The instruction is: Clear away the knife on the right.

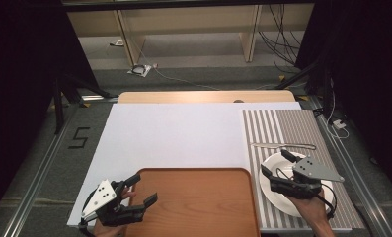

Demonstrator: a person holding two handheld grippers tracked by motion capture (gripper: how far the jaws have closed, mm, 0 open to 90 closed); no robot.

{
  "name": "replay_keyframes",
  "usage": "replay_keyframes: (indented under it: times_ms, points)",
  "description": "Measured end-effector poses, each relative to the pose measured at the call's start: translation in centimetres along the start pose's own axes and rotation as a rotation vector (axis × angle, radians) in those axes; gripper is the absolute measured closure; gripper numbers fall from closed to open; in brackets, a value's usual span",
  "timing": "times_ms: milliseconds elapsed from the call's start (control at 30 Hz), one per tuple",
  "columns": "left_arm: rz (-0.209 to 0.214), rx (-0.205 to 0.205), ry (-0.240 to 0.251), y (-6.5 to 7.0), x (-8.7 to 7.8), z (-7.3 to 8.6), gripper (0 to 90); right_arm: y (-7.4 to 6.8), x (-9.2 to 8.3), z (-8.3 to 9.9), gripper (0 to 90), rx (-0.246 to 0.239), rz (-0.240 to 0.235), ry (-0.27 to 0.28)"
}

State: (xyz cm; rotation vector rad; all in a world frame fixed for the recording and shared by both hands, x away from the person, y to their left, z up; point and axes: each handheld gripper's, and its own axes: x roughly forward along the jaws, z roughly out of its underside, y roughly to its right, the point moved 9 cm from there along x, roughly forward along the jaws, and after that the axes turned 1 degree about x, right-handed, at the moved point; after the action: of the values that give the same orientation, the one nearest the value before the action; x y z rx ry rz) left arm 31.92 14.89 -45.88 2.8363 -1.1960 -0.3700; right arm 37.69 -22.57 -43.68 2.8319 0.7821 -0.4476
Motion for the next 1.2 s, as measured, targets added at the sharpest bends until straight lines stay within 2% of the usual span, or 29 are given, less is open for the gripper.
replay_keyframes:
  times_ms: [400, 433, 467, 600, 733, 767, 1033, 1200]
  points:
    - [-0.001, -0.002, 0.005, -0.1, -0.1, -0.1, 15.5, 4.2, 0.4, 0.1, 21.4, 0.007, 0.057, -0.105]
    - [-0.002, -0.002, 0.005, -0.1, -0.1, -0.1, 15.5, 4.2, 0.4, 0.1, 21.4, 0.007, 0.057, -0.105]
    - [-0.003, -0.005, 0.007, -0.1, -0.1, -0.1, 15.5, 5.0, 0.5, 0.1, 21.5, -0.001, 0.056, -0.142]
    - [-0.004, -0.004, 0.004, -0.1, -0.1, 0.0, 15.5, 6.4, 0.6, 0.1, 22.2, -0.016, 0.072, -0.194]
    - [-0.004, -0.005, 0.003, -0.1, -0.1, 0.0, 15.5, 7.1, 0.7, 0.0, 22.6, -0.022, 0.07, -0.225]
    - [-0.004, -0.004, 0.001, -0.1, -0.1, 0.0, 15.5, 7.7, 0.8, 0.0, 23.3, -0.036, 0.073, -0.265]
    - [-0.005, -0.006, 0.003, -0.1, -0.1, 0.0, 15.5, 9.9, 1.5, 0.3, 24.3, -0.072, 0.113, -0.384]
    - [-0.005, -0.003, 0.001, -0.2, -0.1, 0.1, 15.5, 11.2, 2.5, 0.5, 24.6, -0.08, 0.119, -0.462]
